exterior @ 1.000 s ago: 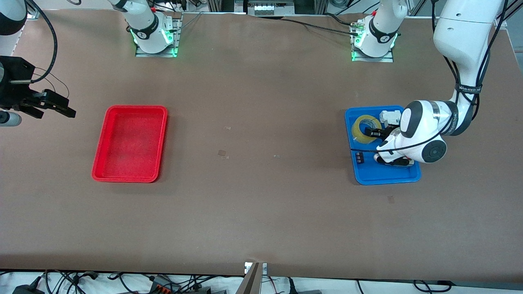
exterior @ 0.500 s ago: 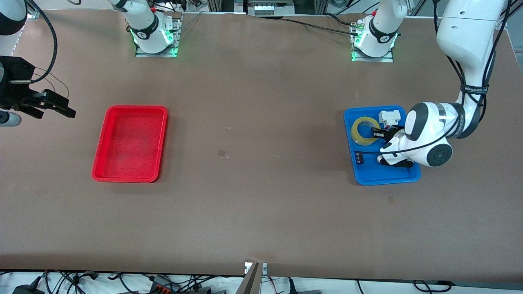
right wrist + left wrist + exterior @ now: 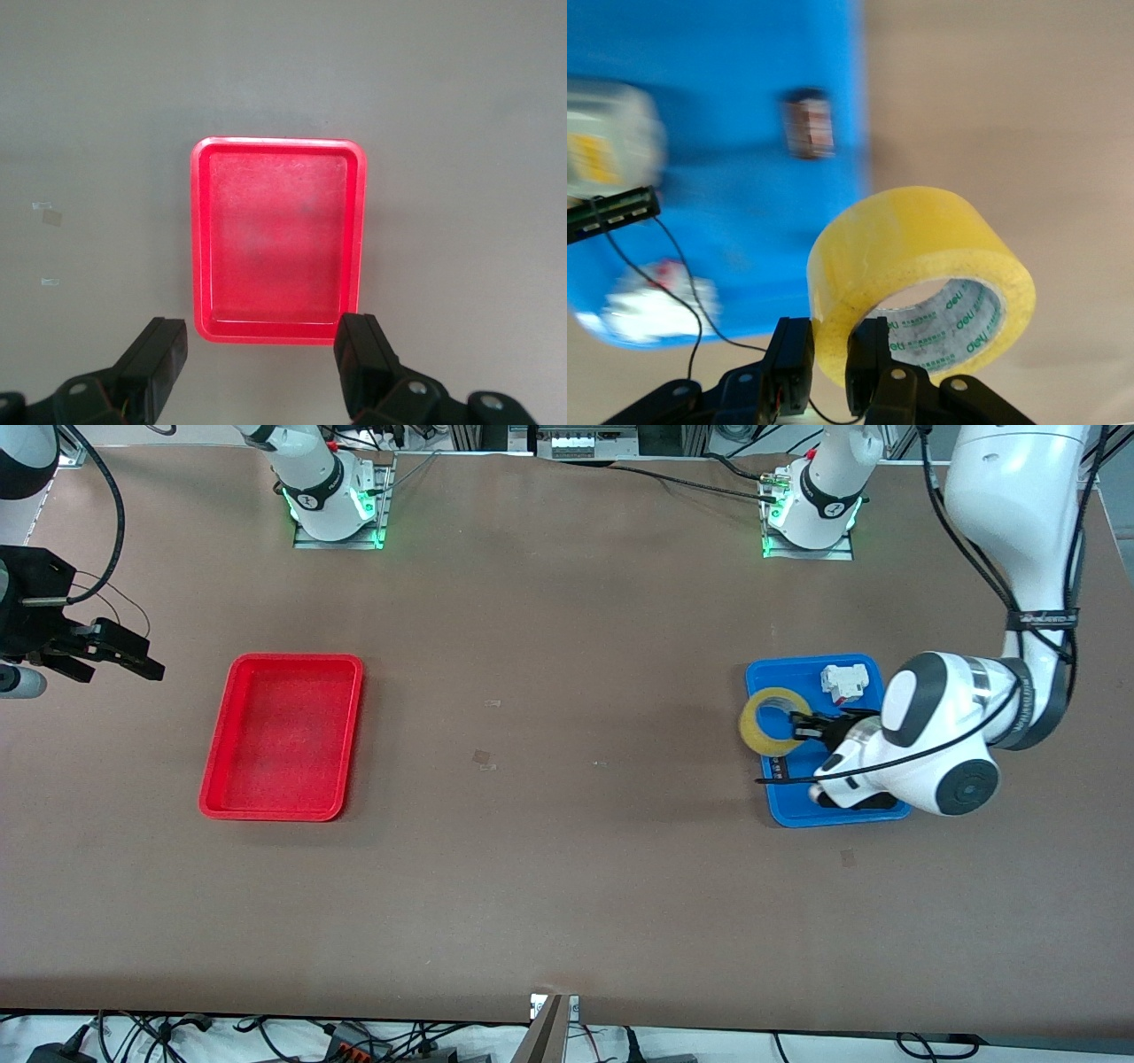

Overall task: Place and move tape with both arms
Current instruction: 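Carry the tape with the left gripper and set it on the table center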

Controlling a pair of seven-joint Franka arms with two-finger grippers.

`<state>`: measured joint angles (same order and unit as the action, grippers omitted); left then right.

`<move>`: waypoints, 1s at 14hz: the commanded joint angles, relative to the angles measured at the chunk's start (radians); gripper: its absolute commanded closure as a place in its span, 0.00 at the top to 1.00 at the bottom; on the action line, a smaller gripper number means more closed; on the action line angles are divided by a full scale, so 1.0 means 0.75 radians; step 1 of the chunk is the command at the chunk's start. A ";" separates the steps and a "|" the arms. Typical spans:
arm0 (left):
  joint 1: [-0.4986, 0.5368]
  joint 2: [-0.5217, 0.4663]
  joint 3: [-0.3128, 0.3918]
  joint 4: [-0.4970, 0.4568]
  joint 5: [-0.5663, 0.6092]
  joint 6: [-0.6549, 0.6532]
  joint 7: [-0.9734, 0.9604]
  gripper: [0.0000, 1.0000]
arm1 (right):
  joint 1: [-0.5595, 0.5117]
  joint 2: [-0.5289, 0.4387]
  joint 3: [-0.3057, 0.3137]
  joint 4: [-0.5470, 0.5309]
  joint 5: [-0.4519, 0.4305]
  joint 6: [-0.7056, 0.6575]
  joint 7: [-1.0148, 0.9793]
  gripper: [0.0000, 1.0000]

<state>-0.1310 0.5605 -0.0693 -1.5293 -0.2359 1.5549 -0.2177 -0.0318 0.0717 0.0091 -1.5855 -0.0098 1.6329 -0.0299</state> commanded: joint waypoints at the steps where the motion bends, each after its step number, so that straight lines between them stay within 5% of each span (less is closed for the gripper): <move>1: -0.168 0.079 0.007 0.126 -0.165 -0.022 -0.251 0.00 | 0.008 0.013 0.010 0.009 -0.001 0.003 -0.009 1.00; 4: -0.350 0.250 0.007 0.292 -0.315 0.233 -0.627 0.00 | 0.014 0.047 0.010 0.009 -0.001 -0.009 -0.003 1.00; 9: -0.668 0.402 0.007 0.319 -0.315 0.781 -1.076 0.09 | 0.055 0.088 0.010 0.011 -0.022 -0.005 -0.019 1.00; 10: -0.700 0.414 0.009 0.317 -0.309 0.812 -1.082 0.31 | 0.057 0.097 0.010 0.011 -0.020 0.005 -0.021 1.00; 12: -0.703 0.410 0.015 0.315 -0.297 0.801 -1.082 1.00 | 0.055 0.099 0.010 0.011 -0.009 0.009 -0.019 1.00; 14: -0.687 0.358 0.031 0.311 -0.183 0.673 -1.080 1.00 | 0.065 0.125 0.010 0.011 -0.016 0.009 -0.021 1.00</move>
<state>-0.6676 0.8691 -0.0660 -1.3171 -0.4387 2.1632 -1.0229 0.0128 0.1524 0.0129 -1.5864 -0.0101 1.6383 -0.0324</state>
